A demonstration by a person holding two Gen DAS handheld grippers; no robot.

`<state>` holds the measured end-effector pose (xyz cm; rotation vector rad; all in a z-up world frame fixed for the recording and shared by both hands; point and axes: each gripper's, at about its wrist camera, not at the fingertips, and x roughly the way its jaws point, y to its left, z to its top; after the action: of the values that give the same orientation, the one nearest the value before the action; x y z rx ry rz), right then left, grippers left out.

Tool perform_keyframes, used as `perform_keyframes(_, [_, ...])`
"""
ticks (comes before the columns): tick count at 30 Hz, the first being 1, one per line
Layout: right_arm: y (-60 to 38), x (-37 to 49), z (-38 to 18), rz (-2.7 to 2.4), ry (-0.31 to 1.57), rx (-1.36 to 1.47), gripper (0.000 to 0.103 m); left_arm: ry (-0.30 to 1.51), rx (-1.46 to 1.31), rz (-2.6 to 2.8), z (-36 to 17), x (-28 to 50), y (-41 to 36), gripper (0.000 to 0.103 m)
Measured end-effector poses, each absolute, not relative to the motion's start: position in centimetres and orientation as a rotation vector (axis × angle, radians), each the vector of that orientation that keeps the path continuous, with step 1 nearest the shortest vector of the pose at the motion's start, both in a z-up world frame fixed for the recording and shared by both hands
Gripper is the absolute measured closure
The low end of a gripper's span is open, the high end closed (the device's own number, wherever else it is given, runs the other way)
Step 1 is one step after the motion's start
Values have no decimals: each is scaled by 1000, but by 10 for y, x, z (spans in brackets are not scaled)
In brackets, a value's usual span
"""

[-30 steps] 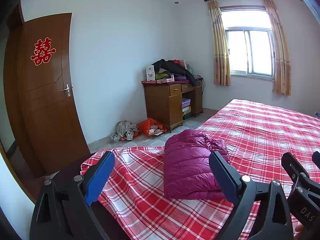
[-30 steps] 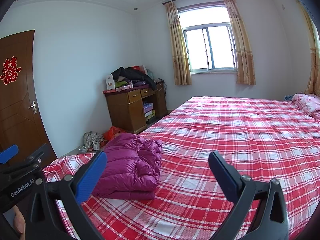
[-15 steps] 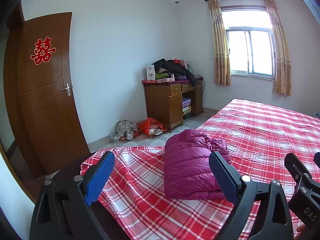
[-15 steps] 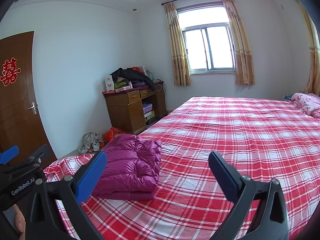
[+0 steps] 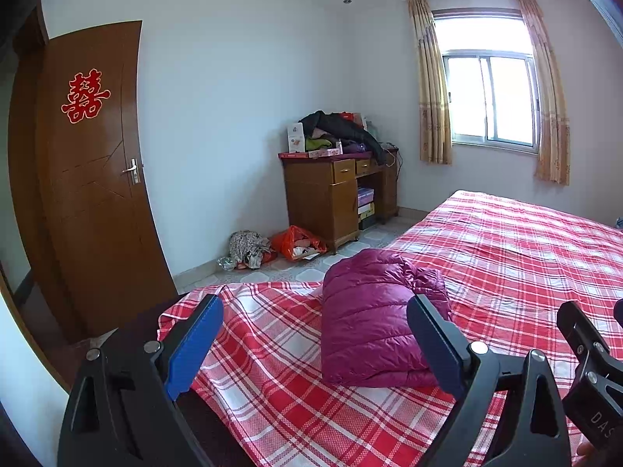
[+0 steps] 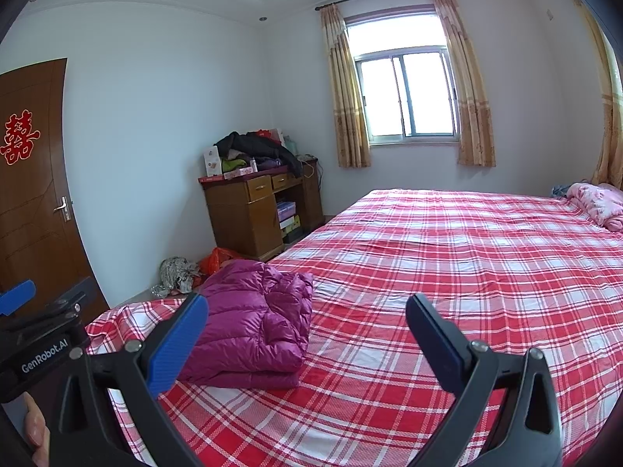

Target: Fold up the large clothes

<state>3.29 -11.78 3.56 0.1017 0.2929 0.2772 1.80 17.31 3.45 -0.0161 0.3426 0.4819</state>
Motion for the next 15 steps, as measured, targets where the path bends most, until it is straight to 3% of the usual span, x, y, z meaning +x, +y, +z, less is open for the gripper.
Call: perform_keyframes(15, [-117, 34, 32, 277, 299, 100, 0, 364, -61, 437, 31, 22, 183, 7])
